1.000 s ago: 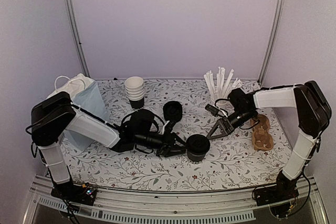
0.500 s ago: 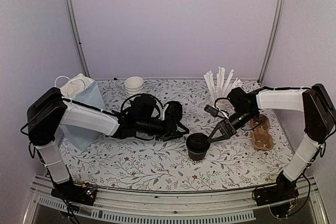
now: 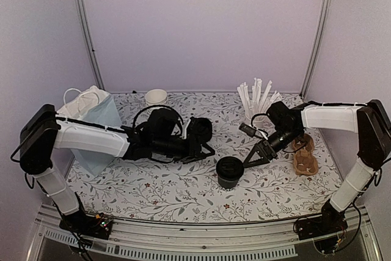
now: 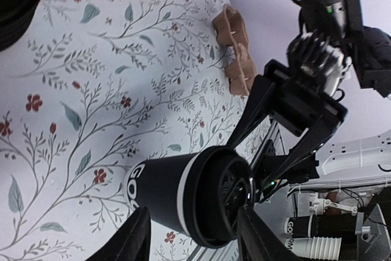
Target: Pack the takeout coffee
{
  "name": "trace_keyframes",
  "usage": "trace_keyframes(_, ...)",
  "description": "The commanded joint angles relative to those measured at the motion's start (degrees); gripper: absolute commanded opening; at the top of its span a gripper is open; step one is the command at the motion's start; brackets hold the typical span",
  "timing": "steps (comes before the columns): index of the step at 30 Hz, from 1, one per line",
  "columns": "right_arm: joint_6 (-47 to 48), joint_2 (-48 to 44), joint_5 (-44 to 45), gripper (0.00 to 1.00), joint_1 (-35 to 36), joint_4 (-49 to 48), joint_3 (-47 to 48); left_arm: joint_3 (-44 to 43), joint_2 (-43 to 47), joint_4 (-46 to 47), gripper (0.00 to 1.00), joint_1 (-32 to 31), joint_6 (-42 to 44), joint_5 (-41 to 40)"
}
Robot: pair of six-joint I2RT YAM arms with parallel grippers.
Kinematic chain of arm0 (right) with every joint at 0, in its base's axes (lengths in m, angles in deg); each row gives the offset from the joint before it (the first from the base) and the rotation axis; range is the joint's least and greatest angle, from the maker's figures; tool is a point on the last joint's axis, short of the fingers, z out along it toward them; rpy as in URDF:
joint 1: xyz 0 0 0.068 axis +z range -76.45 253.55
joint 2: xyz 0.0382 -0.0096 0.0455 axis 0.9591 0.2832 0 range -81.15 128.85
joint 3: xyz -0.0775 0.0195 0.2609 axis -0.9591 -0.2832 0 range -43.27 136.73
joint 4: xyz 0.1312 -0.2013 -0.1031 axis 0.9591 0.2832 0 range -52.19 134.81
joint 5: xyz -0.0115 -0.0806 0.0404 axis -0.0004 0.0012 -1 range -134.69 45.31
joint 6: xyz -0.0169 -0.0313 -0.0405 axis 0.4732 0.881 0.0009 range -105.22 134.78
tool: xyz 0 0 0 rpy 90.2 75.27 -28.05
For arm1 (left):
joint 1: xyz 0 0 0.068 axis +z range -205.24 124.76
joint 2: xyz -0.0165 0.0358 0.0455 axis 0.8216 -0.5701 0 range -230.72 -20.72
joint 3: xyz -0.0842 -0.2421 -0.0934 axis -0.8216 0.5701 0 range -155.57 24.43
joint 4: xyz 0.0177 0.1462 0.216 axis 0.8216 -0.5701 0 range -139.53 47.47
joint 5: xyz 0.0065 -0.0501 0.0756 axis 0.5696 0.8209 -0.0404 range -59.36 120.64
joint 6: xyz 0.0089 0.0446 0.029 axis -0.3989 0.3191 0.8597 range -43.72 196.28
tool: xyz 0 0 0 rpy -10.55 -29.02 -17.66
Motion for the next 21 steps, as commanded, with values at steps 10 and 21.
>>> trace_keyframes(10,-3.11,1.28,2.1,0.49,-1.22,-3.26,2.94,7.47,-4.11,18.38,0.48,-3.44,-16.81,10.55)
trace_keyframes(21,-3.04,4.83,0.96,0.46,-1.18,-4.07,2.07,7.68,-6.0,18.85,0.41,-4.14,-17.61,10.04)
